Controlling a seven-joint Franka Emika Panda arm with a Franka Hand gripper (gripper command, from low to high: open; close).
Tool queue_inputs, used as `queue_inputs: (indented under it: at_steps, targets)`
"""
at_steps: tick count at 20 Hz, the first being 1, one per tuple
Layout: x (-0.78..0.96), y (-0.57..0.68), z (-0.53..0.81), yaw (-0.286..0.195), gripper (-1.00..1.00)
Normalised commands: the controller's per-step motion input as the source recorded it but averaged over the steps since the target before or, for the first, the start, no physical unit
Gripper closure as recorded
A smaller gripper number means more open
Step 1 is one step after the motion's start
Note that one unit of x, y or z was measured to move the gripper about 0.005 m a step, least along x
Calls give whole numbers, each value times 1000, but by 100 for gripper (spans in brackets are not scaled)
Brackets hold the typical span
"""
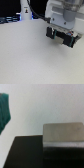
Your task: Open the kcup holder, insert the kcup into the holder, and close the kcup holder
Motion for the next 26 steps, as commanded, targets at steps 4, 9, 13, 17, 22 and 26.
queue_inputs:
  at_steps: [4,9,13,17,22,26]
  targets:
    - [-121,16,-229,312,-100]
    - [-362,158,-105,244,-100]
    - [-429,404,4,119,-100]
    - [-453,437,7,113,-100]
    - [-561,478,28,104,-100]
    - [-634,470,43,106,-100]
